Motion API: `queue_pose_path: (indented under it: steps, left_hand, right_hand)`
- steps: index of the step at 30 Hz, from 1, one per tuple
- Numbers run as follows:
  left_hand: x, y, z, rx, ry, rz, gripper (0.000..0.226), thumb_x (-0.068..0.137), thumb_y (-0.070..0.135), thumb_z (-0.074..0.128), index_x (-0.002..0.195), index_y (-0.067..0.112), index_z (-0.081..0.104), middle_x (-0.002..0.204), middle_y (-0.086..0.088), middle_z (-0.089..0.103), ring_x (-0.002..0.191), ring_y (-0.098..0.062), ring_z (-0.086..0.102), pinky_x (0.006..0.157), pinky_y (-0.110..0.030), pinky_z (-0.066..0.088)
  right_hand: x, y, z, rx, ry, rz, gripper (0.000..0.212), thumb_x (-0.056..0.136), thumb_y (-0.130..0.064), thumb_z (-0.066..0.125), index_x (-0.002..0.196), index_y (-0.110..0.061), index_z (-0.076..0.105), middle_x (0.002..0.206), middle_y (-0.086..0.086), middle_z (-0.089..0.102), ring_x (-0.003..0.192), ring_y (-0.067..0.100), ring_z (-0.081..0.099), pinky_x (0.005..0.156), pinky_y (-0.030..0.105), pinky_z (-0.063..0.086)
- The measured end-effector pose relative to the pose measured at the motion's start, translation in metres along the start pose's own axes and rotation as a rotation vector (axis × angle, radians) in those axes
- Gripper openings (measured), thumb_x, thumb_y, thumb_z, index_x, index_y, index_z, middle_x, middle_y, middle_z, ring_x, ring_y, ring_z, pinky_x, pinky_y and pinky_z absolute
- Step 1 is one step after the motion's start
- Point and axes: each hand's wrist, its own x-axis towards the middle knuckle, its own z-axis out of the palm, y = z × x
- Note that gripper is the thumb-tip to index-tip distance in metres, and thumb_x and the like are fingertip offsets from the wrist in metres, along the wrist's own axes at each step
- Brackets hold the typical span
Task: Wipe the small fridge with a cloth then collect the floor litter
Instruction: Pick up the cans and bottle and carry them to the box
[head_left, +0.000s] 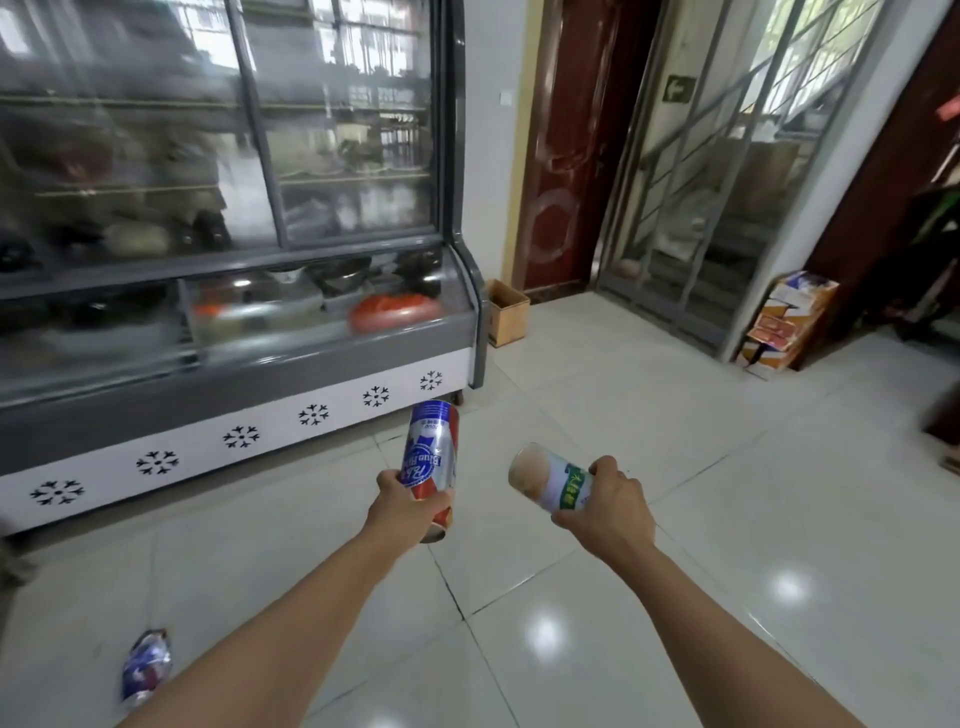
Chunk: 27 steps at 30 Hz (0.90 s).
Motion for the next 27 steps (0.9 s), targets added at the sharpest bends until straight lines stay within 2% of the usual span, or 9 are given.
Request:
queue_pose_path:
  steps: [4, 9, 13, 15, 17, 23, 27]
  left_hand:
    - [0.086, 0.044, 0.03, -0.003, -0.021, 0.026, 0.071, 0.081, 0.034, 0.068, 0.133, 0.015, 0.024, 0.124, -0.009, 0.051, 0.092, -0.02, 0.055, 0.075, -0.029, 0.045]
    - [0.178, 0.111, 0.069, 0.0, -0.085, 0.04, 0.072, 0.08, 0.034, 0.069, 0.132, 0.014, 0.024, 0.113, -0.005, 0.052, 0.078, -0.013, 0.055, 0.064, -0.024, 0.042]
    - [0.245, 0.165, 0.105, 0.017, -0.11, 0.066, 0.075, 0.079, 0.033, 0.07, 0.134, 0.014, 0.023, 0.124, -0.01, 0.052, 0.093, -0.02, 0.055, 0.074, -0.029, 0.044]
    - [0.279, 0.193, 0.125, 0.002, -0.118, 0.077, 0.075, 0.079, 0.031, 0.071, 0.134, 0.014, 0.024, 0.124, -0.01, 0.052, 0.091, -0.019, 0.055, 0.073, -0.029, 0.044]
    - [0.314, 0.22, 0.148, 0.006, -0.11, 0.098, 0.074, 0.079, 0.03, 0.071, 0.134, 0.013, 0.026, 0.123, -0.01, 0.053, 0.087, -0.018, 0.055, 0.068, -0.026, 0.045]
    - [0.423, 0.299, 0.217, 0.003, -0.064, 0.101, 0.071, 0.08, 0.033, 0.069, 0.133, 0.013, 0.026, 0.123, -0.011, 0.054, 0.091, -0.021, 0.058, 0.076, -0.032, 0.046]
    - [0.49, 0.352, 0.257, -0.011, -0.02, 0.075, 0.072, 0.078, 0.034, 0.071, 0.132, 0.014, 0.027, 0.122, -0.012, 0.053, 0.084, -0.018, 0.056, 0.068, -0.029, 0.045]
  right_hand:
    - [0.086, 0.003, -0.011, -0.009, 0.04, 0.049, 0.063, 0.066, -0.037, 0.077, 0.111, -0.012, 0.041, 0.102, 0.007, 0.056, 0.1, 0.025, 0.049, 0.066, 0.03, 0.041]
    - [0.195, 0.004, -0.032, 0.001, 0.096, 0.096, 0.063, 0.066, -0.037, 0.079, 0.11, -0.012, 0.041, 0.101, 0.007, 0.056, 0.102, 0.026, 0.049, 0.067, 0.032, 0.044]
    - [0.274, 0.009, -0.041, 0.023, 0.099, 0.117, 0.064, 0.066, -0.037, 0.078, 0.111, -0.013, 0.041, 0.102, 0.007, 0.056, 0.103, 0.026, 0.048, 0.072, 0.035, 0.048]
    - [0.318, 0.014, -0.044, 0.028, 0.108, 0.126, 0.064, 0.065, -0.037, 0.078, 0.111, -0.014, 0.04, 0.103, 0.006, 0.056, 0.103, 0.025, 0.048, 0.071, 0.034, 0.047]
    - [0.367, 0.021, -0.048, 0.031, 0.114, 0.13, 0.063, 0.065, -0.038, 0.078, 0.11, -0.014, 0.041, 0.102, 0.006, 0.056, 0.102, 0.025, 0.049, 0.071, 0.034, 0.049]
    - [0.527, 0.043, -0.074, 0.065, 0.126, 0.096, 0.063, 0.065, -0.037, 0.079, 0.11, -0.014, 0.041, 0.103, 0.007, 0.057, 0.103, 0.026, 0.049, 0.067, 0.031, 0.043]
    - [0.629, 0.05, -0.092, 0.042, 0.108, 0.06, 0.061, 0.067, -0.038, 0.078, 0.11, -0.014, 0.041, 0.105, 0.007, 0.057, 0.102, 0.024, 0.049, 0.068, 0.03, 0.043]
